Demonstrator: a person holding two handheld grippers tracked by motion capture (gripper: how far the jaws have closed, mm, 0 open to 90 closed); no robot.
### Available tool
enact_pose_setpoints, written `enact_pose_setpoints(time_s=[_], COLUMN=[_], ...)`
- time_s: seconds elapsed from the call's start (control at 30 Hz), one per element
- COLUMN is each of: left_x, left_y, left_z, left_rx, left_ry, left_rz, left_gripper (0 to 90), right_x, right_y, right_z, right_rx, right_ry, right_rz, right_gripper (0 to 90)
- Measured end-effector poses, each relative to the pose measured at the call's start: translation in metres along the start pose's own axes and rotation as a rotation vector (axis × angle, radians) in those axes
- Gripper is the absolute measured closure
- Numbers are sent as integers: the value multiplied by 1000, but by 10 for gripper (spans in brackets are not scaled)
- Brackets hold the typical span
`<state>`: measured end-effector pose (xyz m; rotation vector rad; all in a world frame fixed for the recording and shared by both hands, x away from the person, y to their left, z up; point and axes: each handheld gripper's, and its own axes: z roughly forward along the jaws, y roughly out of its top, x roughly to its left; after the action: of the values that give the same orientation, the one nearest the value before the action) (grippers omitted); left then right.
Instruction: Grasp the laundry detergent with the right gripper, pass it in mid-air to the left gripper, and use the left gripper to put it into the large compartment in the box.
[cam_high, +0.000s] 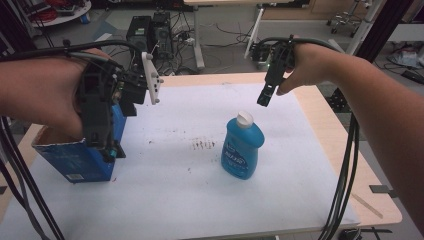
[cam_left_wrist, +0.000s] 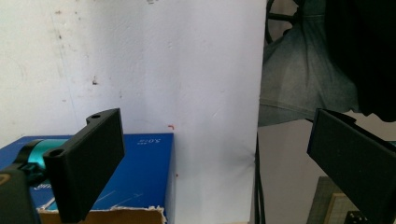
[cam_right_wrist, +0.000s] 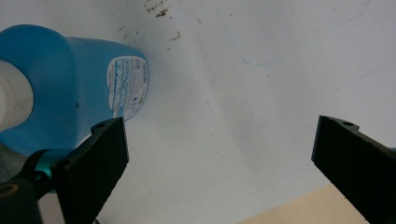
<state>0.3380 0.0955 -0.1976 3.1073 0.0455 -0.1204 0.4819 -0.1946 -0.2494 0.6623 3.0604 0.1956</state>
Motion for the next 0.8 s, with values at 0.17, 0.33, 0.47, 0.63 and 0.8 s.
enact_pose_setpoints(time_s=[0.17, 0.33, 0.47, 0.63, 0.8], left_x=[1, 0, 0, 1, 2], left_y=[2, 2, 2, 1, 0], left_z=[-1, 0, 1, 1, 3], left_rx=[-8, -7, -3, -4, -7], left_ry=[0, 0, -1, 1, 0], left_rz=[8, 8, 15, 16, 23], left_gripper=[41, 40, 41, 41, 41], right_x=[-2, -3, -4, -4, -4], right_y=[-6, -18, -33, -50, -68], right_z=[-3, -7, -9, -9, -4], right_rx=[-50, -125, -211, -310, -409], right_ry=[8, 43, 85, 119, 146], right_rz=[20, 64, 105, 157, 209], right_gripper=[29, 29, 29, 26, 26])
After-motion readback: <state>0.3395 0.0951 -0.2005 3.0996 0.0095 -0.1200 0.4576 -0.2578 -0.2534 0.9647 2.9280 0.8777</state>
